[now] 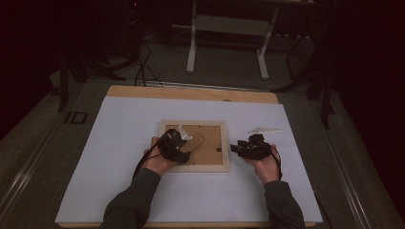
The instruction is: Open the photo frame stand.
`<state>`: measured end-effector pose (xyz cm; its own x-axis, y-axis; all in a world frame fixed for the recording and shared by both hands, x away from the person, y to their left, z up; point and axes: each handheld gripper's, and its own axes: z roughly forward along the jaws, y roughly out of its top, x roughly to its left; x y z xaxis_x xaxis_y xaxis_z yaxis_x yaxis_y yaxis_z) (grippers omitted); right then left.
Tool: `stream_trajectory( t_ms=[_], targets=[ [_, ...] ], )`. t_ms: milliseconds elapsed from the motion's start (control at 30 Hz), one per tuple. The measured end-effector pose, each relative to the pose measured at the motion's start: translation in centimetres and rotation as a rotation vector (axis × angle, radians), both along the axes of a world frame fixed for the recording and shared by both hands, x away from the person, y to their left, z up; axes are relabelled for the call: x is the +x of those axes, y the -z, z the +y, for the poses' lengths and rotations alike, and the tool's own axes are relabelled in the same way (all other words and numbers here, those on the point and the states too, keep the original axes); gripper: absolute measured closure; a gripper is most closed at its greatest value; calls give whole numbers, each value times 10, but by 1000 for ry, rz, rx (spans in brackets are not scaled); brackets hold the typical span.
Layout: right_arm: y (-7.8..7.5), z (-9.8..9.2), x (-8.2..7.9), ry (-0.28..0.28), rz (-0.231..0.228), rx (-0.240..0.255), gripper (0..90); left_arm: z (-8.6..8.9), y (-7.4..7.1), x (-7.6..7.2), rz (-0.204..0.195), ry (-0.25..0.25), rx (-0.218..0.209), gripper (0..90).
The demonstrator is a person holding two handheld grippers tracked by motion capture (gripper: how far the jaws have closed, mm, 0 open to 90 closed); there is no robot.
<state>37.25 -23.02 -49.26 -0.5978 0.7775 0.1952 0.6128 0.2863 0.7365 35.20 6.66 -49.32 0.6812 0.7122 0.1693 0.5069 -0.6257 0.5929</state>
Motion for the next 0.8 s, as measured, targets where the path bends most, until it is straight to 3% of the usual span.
stream_trajectory(
  t_ms=[533, 800],
  targets=[
    [-10, 12, 21, 0, -6, -28, 547, -2, -3, -5, -53, 1, 19, 374],
    [-9, 21, 33, -7, 33, -35, 538, -5, -5, -11, -98, 5, 42, 375]
  ],
)
